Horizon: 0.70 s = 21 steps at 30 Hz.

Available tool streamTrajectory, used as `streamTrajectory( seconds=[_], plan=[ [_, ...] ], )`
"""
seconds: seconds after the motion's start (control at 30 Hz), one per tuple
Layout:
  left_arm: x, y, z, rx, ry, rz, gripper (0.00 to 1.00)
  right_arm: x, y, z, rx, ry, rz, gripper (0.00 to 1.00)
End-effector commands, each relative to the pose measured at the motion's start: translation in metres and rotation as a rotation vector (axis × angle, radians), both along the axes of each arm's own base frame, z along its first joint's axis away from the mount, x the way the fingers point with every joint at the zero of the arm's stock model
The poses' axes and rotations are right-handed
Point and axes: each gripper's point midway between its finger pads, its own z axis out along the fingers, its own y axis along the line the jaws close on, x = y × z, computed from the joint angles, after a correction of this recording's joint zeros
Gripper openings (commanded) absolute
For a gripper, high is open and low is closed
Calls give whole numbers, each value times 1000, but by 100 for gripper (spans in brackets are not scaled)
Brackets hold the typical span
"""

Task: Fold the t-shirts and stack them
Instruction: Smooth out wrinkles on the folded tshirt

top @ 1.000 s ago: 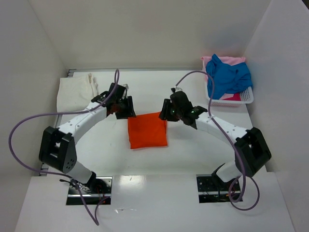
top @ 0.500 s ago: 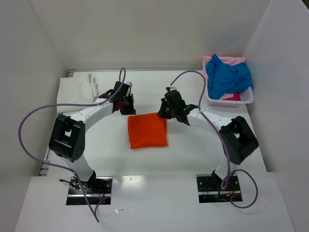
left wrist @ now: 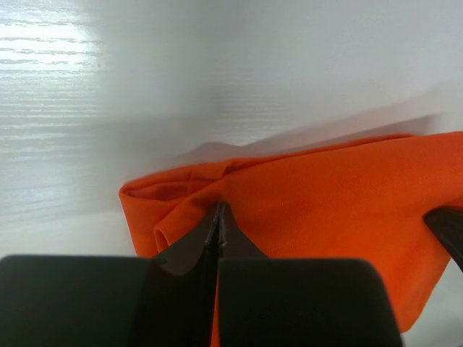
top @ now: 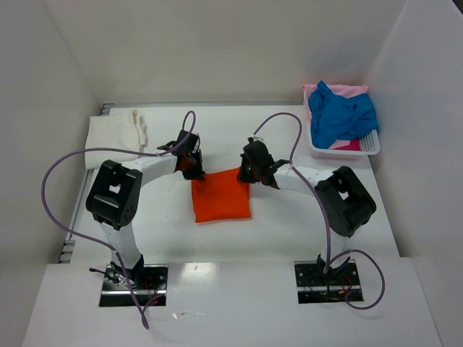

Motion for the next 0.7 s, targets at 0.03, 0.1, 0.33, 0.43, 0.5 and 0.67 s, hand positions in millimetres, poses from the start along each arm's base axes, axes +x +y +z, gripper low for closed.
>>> streamTrajectory(
  seconds=[0.03, 0.1, 0.33, 0.43, 0.5, 0.67],
  plan=[
    [15, 5, -5, 10, -33, 26, 0, 12, -2, -12, -3, -22, -41, 0],
    [17, 6, -10, 17, -35, 31, 0, 13, -1, -14, -5, -20, -41, 0],
    [16, 8, -16, 30, -28, 36, 0, 13, -9, -14, -30, -25, -65, 0],
    [20, 7, 1, 16, -62, 37, 6, 16, -10, 9, -18, -62, -79, 0],
    [26, 9, 25, 1, -104, 47, 17, 21, -10, 31, -7, -104, -82, 1],
    [24, 10, 98, -38, -237, 33, 78, 28, -16, 98, 51, -219, -80, 21]
  ],
)
